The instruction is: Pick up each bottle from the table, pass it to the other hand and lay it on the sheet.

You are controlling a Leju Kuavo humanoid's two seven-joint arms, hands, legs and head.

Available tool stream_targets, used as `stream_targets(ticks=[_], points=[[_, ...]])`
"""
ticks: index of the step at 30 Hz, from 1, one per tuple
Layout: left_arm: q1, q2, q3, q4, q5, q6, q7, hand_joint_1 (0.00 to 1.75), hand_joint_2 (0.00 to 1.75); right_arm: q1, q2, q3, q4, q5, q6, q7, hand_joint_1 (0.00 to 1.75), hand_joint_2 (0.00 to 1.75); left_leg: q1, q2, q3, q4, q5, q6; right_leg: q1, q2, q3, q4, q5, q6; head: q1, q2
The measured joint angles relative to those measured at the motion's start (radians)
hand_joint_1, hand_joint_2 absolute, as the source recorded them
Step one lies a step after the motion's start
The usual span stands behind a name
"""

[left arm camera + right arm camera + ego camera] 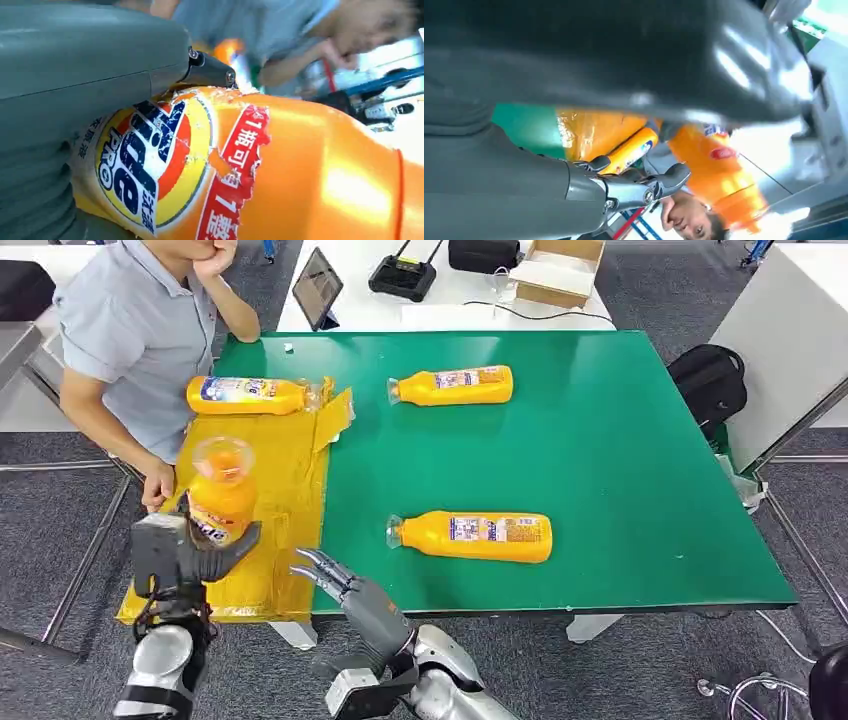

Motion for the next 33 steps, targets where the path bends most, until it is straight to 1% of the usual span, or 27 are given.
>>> stream_targets(ticks=[1,3,5,7,10,12,14,16,17,19,22,23,25,29,32,33], points=[[-0.02,0.01,0.0,0.007,-0.074,0.017,0.014,1.75,1.75,0.0,0.0,0.0,0.0,-0.002,0.001,-0.003,0.0,0.0,0.0,0.0,0.0,0.0,0.0,0.0,0.0,0.0,0.0,0.0,0.0,0.0,0.0,0.0],[-0.077,0.034,-0.01,0.06,-0.296,0.032,0.109,1.75,1.75,0.0,0.0,0.0,-0.002,-0.004,0.011,-0.005,0.0,0.0,0.0,0.0,0.0,0.0,0.001,0.001,0.0,0.0,0.0,0.0,0.0,0.0,0.0,0.0],[-0.133,0.058,-0.031,0.144,-0.498,0.0,0.189,1.75,1.75,0.0,0.0,0.0,-0.005,-0.004,0.023,-0.005,0.0,0.0,0.0,0.0,0.0,0.0,0.001,0.0,0.0,0.0,0.0,0.0,0.0,0.0,0.0,0.0],[-0.18,0.08,-0.056,0.232,-0.609,-0.043,0.227,1.75,1.75,0.0,0.002,0.0,-0.008,-0.004,0.032,-0.005,0.0,0.0,0.0,0.001,0.0,0.0,0.001,0.0,0.0,0.0,0.0,0.0,0.001,0.0,0.0,0.0],[-0.249,0.097,-0.106,0.386,-0.69,-0.161,0.247,1.75,1.75,-0.001,0.003,0.0,-0.012,-0.003,0.049,-0.011,0.0,0.0,0.0,0.0,0.0,0.0,0.002,0.0,0.0,0.0,0.0,0.0,0.001,0.0,0.0,0.0],[-0.28,0.099,-0.137,0.49,-0.712,-0.2,0.242,1.75,1.75,-0.001,0.006,0.003,-0.015,-0.003,0.062,-0.013,0.0,0.0,0.0,0.0,0.0,0.0,0.002,0.0,0.0,0.0,0.0,0.0,0.001,0.0,0.0,0.0],[-0.318,0.098,-0.163,0.597,-0.712,-0.228,0.215,1.75,1.75,-0.003,0.006,0.006,-0.016,-0.002,0.069,-0.015,0.0,0.0,-0.001,0.0,0.0,0.0,0.002,0.0,-0.001,0.0,0.001,0.0,0.001,0.0,0.0,0.0],[-0.375,0.094,-0.175,0.685,-0.689,-0.269,0.195,1.75,1.75,-0.006,0.006,0.011,-0.016,-0.005,0.076,-0.016,0.0,0.0,-0.001,-0.005,0.001,0.0,0.002,0.0,-0.001,-0.005,0.004,0.0,0.0,0.0,0.0,0.0],[-0.4,0.093,-0.18,0.726,-0.677,-0.287,0.189,1.75,1.75,-0.009,0.008,0.014,-0.015,-0.006,0.077,-0.016,0.0,0.0,-0.001,-0.006,0.003,0.0,0.001,0.0,-0.001,-0.005,0.006,0.0,-0.001,0.0,0.0,0.0],[-0.436,0.092,-0.187,0.787,-0.67,-0.301,0.184,1.75,1.75,-0.013,0.011,0.02,-0.015,-0.009,0.079,-0.016,0.0,0.0,-0.001,-0.006,0.006,-0.001,0.001,0.0,0.0,-0.005,0.009,0.0,-0.001,0.0,0.0,0.0],[-0.48,0.085,-0.193,0.854,-0.668,-0.316,0.194,1.75,1.75,-0.019,0.012,0.023,-0.015,-0.018,0.082,-0.018,0.0,0.0,0.0,-0.006,0.007,-0.001,0.003,-0.001,0.0,-0.005,0.009,0.0,-0.001,-0.002,0.0,0.0],[-0.496,0.082,-0.197,0.879,-0.668,-0.325,0.206,1.68,1.75,-0.022,0.012,0.027,-0.015,-0.021,0.084,-0.018,0.0,0.0,0.0,-0.005,0.007,-0.001,0.004,-0.002,0.0,-0.005,0.008,0.0,0.0,-0.003,0.0,0.0],[-0.518,0.076,-0.201,0.913,-0.667,-0.331,0.221,0.0,1.75,-0.025,0.014,0.032,-0.013,-0.021,0.087,-0.018,0.0,0.0,0.0,-0.005,0.007,-0.002,0.006,-0.002,0.0,-0.005,0.009,0.0,0.002,-0.005,0.0,0.0],[-0.546,0.064,-0.203,0.959,-0.634,-0.331,0.227,0.0,1.75,-0.026,0.014,0.039,-0.009,-0.029,0.084,-0.019,0.0,0.0,-0.001,-0.005,0.007,-0.002,0.009,-0.001,0.0,-0.005,0.009,0.0,0.006,-0.001,0.0,0.0],[-0.557,0.06,-0.165,0.973,-0.517,-0.39,0.129,0.0,1.75,-0.026,0.014,0.043,-0.001,-0.038,0.08,-0.019,0.0,0.0,-0.001,-0.005,0.007,-0.001,0.009,-0.001,0.0,-0.005,0.008,0.0,0.006,-0.001,0.0,0.0],[-0.557,0.059,-0.155,0.974,-0.5,-0.4,0.115,0.0,1.75,-0.026,0.014,0.044,0.002,-0.038,0.078,-0.019,0.0,0.0,-0.001,-0.005,0.007,-0.001,0.009,-0.001,0.0,-0.005,0.008,0.0,0.006,-0.001,0.0,0.0]])
